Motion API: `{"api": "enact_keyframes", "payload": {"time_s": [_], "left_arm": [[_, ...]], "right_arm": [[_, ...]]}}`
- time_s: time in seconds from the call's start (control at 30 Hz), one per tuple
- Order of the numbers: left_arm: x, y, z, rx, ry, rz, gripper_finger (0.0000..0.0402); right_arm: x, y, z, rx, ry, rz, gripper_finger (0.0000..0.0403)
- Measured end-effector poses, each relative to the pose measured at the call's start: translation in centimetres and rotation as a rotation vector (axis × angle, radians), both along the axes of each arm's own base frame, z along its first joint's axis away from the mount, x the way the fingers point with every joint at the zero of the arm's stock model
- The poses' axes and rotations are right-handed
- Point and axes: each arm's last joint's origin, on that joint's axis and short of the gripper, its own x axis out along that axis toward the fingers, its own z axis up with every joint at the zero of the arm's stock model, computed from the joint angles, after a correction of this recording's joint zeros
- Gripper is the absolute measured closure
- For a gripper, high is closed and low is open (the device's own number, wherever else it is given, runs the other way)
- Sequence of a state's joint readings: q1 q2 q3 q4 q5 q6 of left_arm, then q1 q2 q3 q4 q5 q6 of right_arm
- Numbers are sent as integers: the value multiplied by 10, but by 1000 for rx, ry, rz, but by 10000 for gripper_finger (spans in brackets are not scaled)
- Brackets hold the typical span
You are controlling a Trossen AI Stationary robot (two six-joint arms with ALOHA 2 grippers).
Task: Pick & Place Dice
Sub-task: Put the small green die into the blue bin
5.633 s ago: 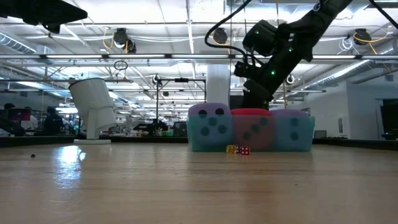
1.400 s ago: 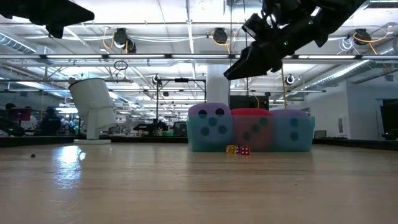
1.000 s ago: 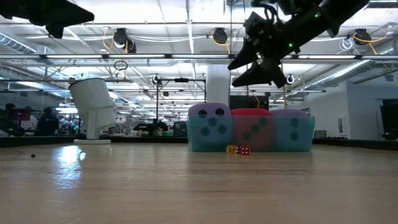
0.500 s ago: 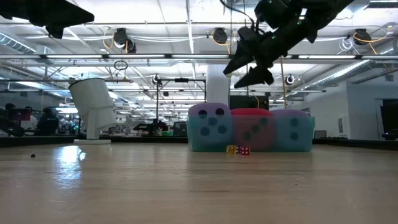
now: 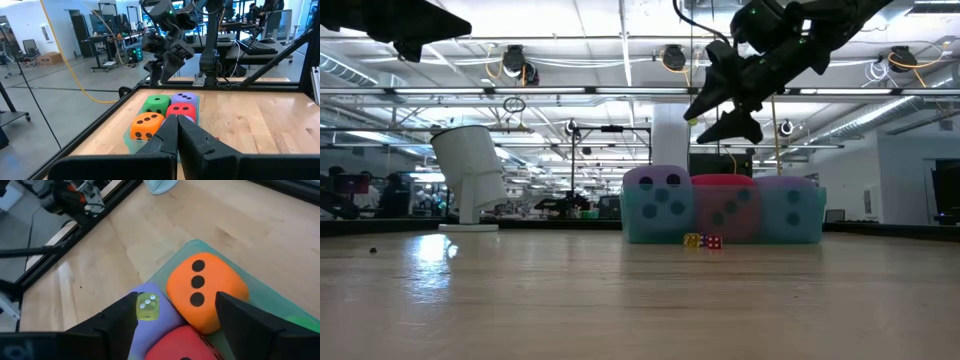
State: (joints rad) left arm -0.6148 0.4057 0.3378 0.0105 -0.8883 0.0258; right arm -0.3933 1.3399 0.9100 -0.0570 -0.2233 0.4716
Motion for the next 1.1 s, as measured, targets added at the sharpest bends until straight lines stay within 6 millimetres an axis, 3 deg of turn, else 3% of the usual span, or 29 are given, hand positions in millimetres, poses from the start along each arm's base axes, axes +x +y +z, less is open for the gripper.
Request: {"api": "enact_keyframes", "payload": {"time_s": [0.33, 0.6, 0.77, 0.93, 1.1], "left_arm": [[0, 0, 0, -1, 0, 0, 396], [0, 0, 0, -3, -1, 0, 396], [0, 0, 0, -5, -1, 0, 396], [0, 0, 0, -4, 0, 0, 396], [0, 0, 0, -7, 0, -1, 396]], "right_arm": [[0, 1, 0, -21, 5, 34, 266], [1, 4, -1, -164, 24, 133, 360], [3, 9, -1, -262, 43, 176, 360], [4, 11, -1, -305, 59, 169, 322], [4, 13, -1, -358, 73, 214, 322]]}}
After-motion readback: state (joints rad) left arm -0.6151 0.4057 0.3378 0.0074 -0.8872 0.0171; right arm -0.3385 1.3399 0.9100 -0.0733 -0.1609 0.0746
